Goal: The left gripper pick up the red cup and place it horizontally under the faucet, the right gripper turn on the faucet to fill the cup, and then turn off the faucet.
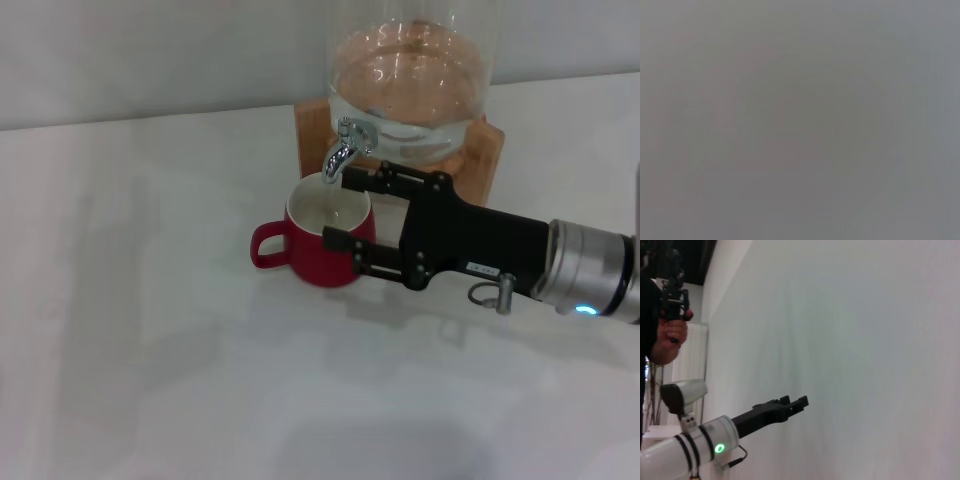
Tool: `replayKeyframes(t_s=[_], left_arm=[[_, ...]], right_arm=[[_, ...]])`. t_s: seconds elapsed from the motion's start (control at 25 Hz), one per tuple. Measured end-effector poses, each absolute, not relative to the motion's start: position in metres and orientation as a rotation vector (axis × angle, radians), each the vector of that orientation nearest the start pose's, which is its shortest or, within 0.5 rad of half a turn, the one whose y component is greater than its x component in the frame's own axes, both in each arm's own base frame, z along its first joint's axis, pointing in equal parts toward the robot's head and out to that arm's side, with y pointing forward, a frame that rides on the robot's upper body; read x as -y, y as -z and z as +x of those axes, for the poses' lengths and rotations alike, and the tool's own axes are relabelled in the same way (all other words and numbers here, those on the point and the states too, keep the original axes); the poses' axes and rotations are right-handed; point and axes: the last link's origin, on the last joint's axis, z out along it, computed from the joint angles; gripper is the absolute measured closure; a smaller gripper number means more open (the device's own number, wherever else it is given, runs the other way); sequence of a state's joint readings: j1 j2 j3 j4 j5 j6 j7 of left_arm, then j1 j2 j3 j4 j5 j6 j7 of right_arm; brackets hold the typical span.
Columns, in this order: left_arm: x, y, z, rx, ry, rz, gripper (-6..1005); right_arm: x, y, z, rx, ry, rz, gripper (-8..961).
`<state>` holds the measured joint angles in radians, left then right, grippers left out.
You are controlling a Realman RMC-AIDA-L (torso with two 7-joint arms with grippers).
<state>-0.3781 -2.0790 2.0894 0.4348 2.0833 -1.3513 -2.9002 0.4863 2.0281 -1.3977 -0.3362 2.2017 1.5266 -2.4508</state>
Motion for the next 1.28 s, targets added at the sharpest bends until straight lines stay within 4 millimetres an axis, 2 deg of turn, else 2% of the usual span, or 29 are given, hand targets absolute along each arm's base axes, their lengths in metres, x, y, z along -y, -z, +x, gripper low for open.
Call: replayKeyframes(t_s=[0.72,1.28], left_arm=[[-0.341,-0.035,-0.288,0.307,0.746,-1.183,298],[-0.339,-0.036,-0.289,0.305,0.744,-1.177,298]], right_arm=[[-0.334,0.036,0.221,-0.073,-1.055,-2.444,270],[-0.331,0.03,0.231,-0.101,-1.046,-2.416,271]])
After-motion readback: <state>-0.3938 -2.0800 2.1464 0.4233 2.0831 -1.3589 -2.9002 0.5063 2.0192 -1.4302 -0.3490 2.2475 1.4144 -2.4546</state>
